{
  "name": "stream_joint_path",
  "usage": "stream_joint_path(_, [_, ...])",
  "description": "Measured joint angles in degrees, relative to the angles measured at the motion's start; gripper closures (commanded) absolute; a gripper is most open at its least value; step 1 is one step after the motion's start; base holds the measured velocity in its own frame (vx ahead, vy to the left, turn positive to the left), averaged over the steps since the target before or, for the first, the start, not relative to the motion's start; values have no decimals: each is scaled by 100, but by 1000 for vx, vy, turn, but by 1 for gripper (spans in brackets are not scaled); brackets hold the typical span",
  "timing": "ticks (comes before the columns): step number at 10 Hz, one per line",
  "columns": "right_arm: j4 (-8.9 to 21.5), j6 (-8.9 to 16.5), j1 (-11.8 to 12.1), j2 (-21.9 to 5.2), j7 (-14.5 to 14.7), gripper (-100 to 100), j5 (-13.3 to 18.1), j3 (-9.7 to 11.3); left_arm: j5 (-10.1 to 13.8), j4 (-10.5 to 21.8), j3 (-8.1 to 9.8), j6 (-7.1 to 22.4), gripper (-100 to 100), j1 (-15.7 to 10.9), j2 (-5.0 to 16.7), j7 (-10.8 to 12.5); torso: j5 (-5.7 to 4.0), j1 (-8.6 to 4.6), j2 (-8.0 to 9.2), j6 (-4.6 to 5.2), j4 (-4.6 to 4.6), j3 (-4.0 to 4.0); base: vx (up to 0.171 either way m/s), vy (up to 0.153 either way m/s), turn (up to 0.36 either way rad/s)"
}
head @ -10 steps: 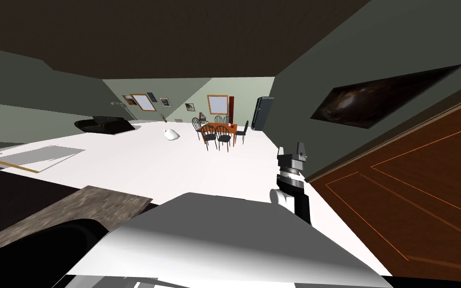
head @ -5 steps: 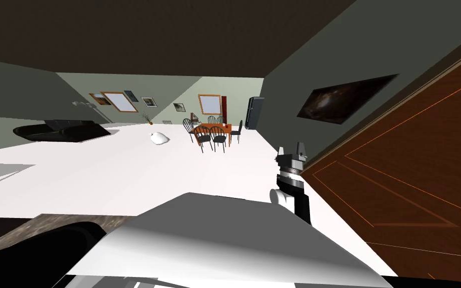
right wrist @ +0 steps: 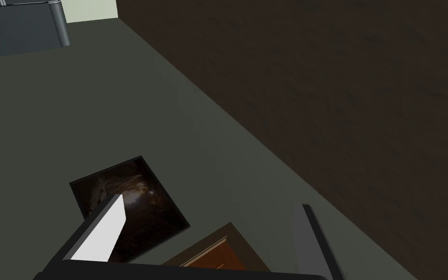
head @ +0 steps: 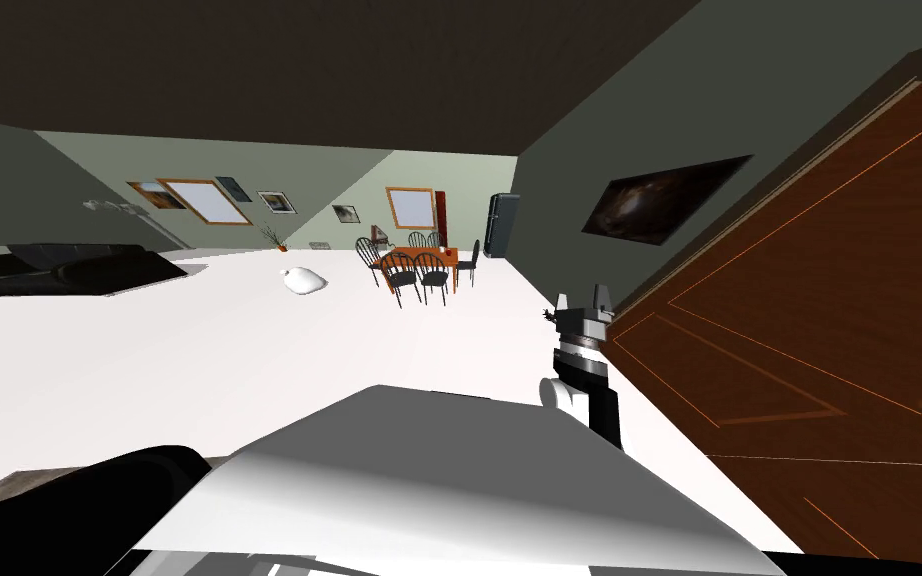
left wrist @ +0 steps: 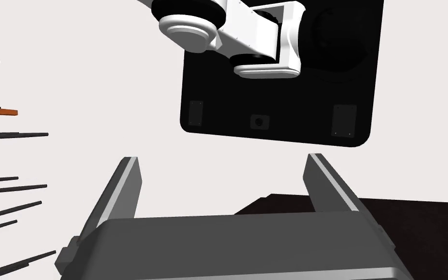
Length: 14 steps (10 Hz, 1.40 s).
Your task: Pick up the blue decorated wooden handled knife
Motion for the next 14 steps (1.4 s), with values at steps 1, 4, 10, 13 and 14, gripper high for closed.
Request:
stream_joint_path(1, [0, 0, -1, 0, 0, 0, 0, 0, 57, 37, -36, 61, -100, 161, 115, 36, -1, 4, 3, 3, 0, 1, -11, 78, -94])
stream_joint_path(4, [0, 0, 0, 0, 0, 0, 0, 0, 118, 724, -171, -43, -100, 76, 169, 305, 1, 1, 0, 0, 1, 1, -2, 62, -78])
stream_joint_path(10, [0, 0, 0, 0, 0, 0, 0, 0, 404, 1153, -240, 153, -100, 328, 625, 707, 2, -6, 8, -4, 4, 6, -21, 91, -118])
stream_joint_path(13, [0, 0, -1, -1, 0, 0, 0, -1, 545, 1674, -280, 157, -100, 268, 752, 944, 7, 27, 17, 1, 5, 11, -68, 139, -139])
stream_joint_path(14, [0, 0, -1, -1, 0, 0, 0, -1, 632, 1672, -264, 261, -100, 288, 895, 1041, 9, 33, 20, 2, 6, 12, -62, 102, -43])
